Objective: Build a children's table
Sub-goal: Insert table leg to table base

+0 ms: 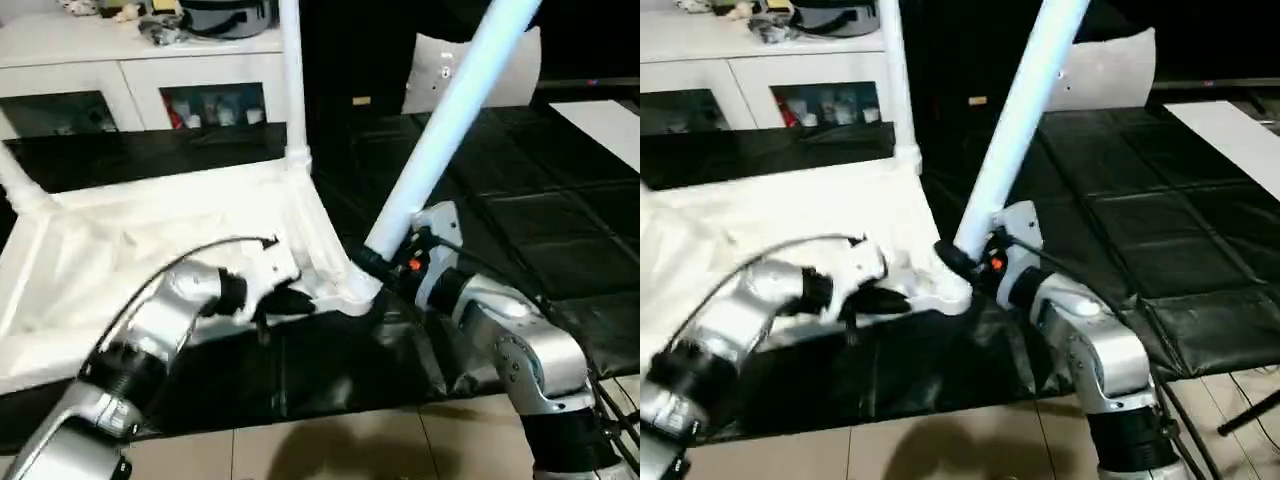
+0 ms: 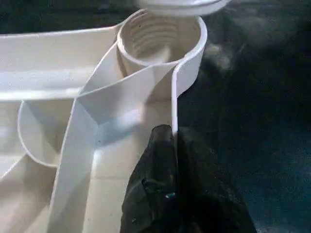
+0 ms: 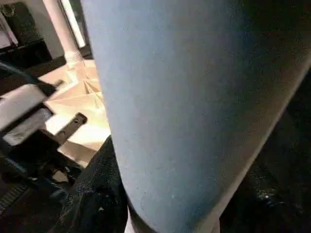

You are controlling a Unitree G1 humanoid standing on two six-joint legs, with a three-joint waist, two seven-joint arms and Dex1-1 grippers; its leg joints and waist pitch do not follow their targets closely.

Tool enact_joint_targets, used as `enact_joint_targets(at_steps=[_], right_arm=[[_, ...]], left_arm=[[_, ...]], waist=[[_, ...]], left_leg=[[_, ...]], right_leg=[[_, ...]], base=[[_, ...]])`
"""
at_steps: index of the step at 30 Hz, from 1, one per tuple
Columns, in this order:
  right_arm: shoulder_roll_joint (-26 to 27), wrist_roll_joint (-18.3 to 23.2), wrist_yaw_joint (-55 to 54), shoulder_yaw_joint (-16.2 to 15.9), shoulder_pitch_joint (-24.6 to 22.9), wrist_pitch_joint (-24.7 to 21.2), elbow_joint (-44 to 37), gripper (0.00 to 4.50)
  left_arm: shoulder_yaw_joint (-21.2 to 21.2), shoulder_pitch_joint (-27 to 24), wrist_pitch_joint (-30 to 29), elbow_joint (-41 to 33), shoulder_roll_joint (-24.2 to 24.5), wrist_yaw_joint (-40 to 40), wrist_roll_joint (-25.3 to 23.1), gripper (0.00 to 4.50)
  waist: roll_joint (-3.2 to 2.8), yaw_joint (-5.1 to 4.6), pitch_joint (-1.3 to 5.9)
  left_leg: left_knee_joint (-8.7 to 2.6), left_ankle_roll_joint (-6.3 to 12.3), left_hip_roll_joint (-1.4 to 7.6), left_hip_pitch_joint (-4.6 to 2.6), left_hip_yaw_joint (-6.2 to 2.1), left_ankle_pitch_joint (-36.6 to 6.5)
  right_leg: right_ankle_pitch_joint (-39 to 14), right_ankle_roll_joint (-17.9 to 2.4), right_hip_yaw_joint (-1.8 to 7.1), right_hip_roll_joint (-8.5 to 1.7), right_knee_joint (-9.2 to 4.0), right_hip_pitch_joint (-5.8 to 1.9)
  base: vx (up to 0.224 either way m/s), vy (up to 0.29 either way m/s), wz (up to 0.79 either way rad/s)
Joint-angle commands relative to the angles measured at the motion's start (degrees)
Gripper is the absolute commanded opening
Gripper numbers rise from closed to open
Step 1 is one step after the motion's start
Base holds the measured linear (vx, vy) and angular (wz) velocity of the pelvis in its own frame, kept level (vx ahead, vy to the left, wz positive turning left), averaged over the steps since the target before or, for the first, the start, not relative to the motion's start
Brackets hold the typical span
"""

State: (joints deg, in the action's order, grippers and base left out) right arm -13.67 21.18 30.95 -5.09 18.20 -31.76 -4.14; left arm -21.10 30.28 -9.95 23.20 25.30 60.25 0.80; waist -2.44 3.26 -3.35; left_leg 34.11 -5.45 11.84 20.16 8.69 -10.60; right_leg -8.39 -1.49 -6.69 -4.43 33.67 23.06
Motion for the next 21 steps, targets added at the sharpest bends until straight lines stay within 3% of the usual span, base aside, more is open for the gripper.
enact_joint_targets(at_steps=[1, 5, 6, 7, 10, 13, 21], right_arm=[[-0.3, -0.6, 0.6, -0.5, 0.4, 0.6, -0.4, 1.91], [-0.9, -1.1, 0.9, -1.0, 0.2, 1.0, -0.3, 1.91], [-0.9, -1.2, 0.9, -1.0, 0.1, 1.1, -0.2, 1.91], [-0.9, -1.2, 0.8, -1.0, 0.1, 1.1, -0.2, 1.91], [-0.8, -1.2, 0.8, -0.9, 0.1, 1.1, -0.3, 1.91], [-0.7, -1.4, 0.9, -0.9, 0.1, 1.3, -0.2, 1.91], [-0.6, -1.6, 1.1, -1.2, 0.3, 1.8, 0.2, 1.91]], left_arm=[[-1.8, -1.8, 0.3, -2.7, 1.5, 0.1, -2.6, 0.00], [0.1, -3.5, -5.4, -4.8, 0.5, -2.9, -1.0, 0.00], [0.5, -3.8, -6.0, -5.3, 0.5, -2.5, -0.2, 0.28], [0.7, -4.2, -5.8, -5.9, 0.8, -2.2, 0.0, 0.55], [1.9, -5.0, -3.4, -5.7, 0.4, -4.1, -0.2, 0.58], [3.5, -5.3, -2.2, -4.5, -0.8, -5.7, 0.6, 0.97], [3.2, -6.2, -1.1, -3.6, -0.1, -3.1, 1.3, 1.01]], waist=[[-0.11, 0.36, 4.24], [-0.27, 0.25, 4.03], [-0.47, 0.29, 3.99], [-0.41, 0.21, 3.98], [-0.36, 0.02, 4.07], [-0.32, 0.09, 4.15], [-0.35, 0.29, 4.16]], left_leg=[[-3.97, 1.37, 0.75, 0.16, 0.01, -12.8], [-3.94, 1.08, 0.63, -0.06, 0.14, -14.2], [-3.82, 1.17, 0.37, -0.20, 0.21, -14.8], [-3.85, 1.18, 0.38, -0.15, 0.18, -15.0], [-3.78, 1.30, 0.25, -0.06, 0.12, -15.0], [-3.77, 1.66, 0.37, -0.20, 0.14, -14.9], [-3.98, 1.53, 0.46, -0.05, 0.02, -15.0]], right_leg=[[-23.3, -5.6, 2.80, -3.56, -4.67, -3.47], [-24.6, -5.4, 2.70, -3.44, -4.93, -3.27], [-26.6, -4.8, 2.55, -3.44, -5.25, -3.16], [-27.0, -4.5, 2.51, -3.45, -5.36, -3.20], [-27.3, -3.9, 2.41, -3.36, -5.48, -3.19], [-26.7, -4.0, 2.34, -3.29, -5.55, -3.05], [-25.7, -4.0, 2.46, -3.40, -5.37, -3.17]], base=[[0.000, 0.000, 0.00], [0.000, 0.000, 0.00], [0.000, 0.000, 0.00], [0.000, 0.000, 0.00], [0.000, 0.000, 0.00], [0.000, 0.000, 0.00], [0.000, 0.000, 0.00]])
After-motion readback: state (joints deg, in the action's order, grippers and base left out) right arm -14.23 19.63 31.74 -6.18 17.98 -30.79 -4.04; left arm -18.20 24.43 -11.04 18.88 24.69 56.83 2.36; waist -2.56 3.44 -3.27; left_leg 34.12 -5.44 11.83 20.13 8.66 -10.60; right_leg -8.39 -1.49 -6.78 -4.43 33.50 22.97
